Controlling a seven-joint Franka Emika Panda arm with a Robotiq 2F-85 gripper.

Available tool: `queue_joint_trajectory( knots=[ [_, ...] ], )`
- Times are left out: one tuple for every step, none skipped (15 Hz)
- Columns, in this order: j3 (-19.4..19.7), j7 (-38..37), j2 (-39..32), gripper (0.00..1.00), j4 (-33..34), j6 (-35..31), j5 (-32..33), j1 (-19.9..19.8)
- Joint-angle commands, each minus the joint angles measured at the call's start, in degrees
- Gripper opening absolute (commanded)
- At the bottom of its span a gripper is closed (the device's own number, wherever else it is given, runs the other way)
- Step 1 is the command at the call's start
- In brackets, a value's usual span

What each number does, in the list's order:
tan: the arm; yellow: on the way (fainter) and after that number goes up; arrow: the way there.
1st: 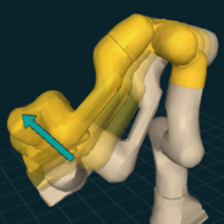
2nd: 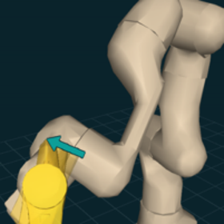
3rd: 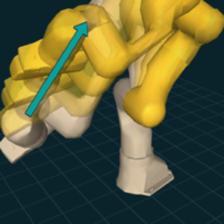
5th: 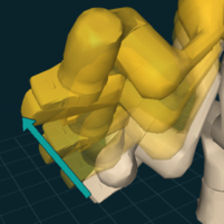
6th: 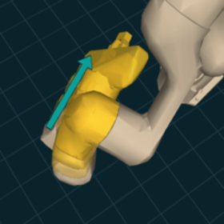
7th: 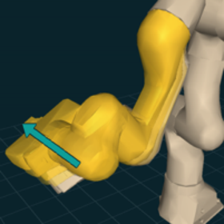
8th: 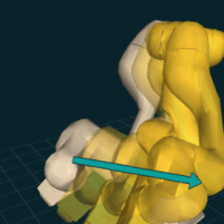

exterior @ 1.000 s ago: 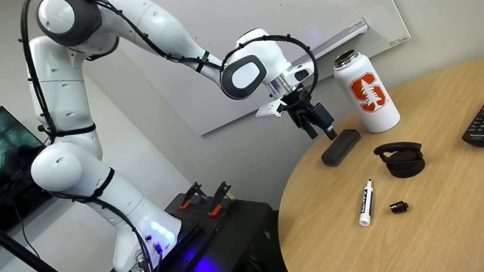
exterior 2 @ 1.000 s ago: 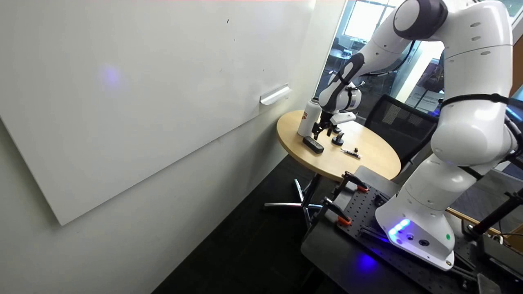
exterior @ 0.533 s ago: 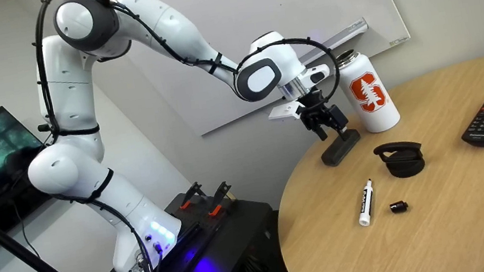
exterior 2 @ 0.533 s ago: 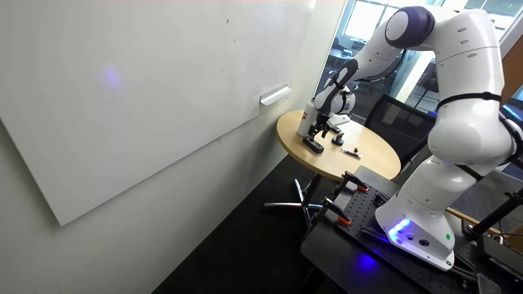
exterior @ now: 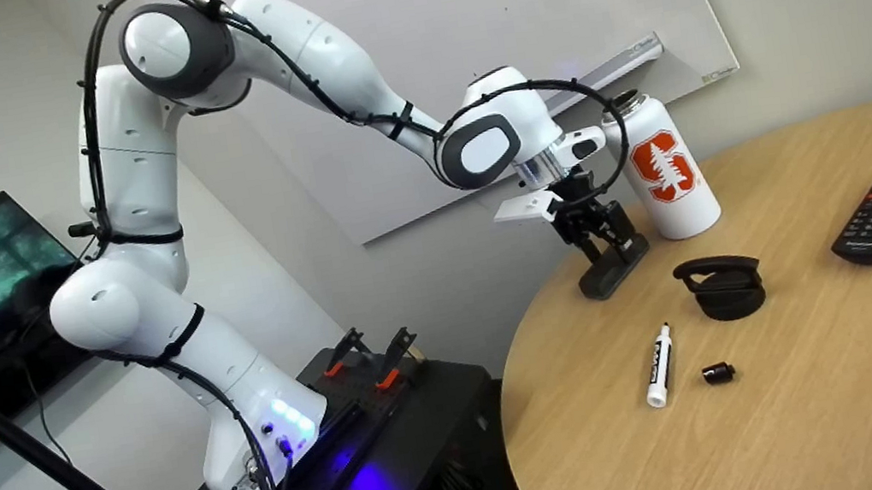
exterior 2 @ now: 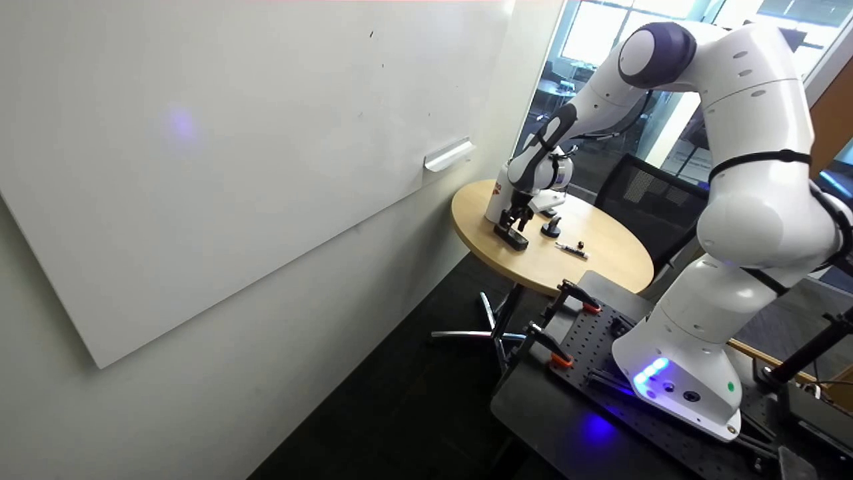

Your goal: Move the duster forward

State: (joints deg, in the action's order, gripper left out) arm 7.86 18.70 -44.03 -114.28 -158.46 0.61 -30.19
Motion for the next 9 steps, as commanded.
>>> queue_joint_trajectory(
  knots=[
    [0.0, 0.3, -1.0, 0.49, 2.1, 2.3, 0.2, -0.1],
    [0.3, 0.2, -0.9, 0.41, 2.1, 2.0, 0.3, 0.1],
    [0.4, 0.1, -0.9, 0.34, 1.9, 1.8, 0.4, 0.2],
    [0.9, -0.1, -0.7, 0.27, 1.7, 1.5, 0.8, 0.6],
    [1.9, 0.1, -0.2, 0.27, 0.9, 1.1, 2.0, 1.4],
    [2.9, 0.3, 0.3, 0.27, -0.1, 0.6, 3.3, 2.3],
    [4.5, 0.7, 1.7, 0.27, -2.5, -0.6, 5.6, 3.6],
    [5.6, 1.2, 2.7, 0.27, -4.4, -1.9, 7.7, 4.4],
    [7.0, 1.4, 4.1, 0.27, -6.9, -3.8, 10.1, 5.3]
  ],
)
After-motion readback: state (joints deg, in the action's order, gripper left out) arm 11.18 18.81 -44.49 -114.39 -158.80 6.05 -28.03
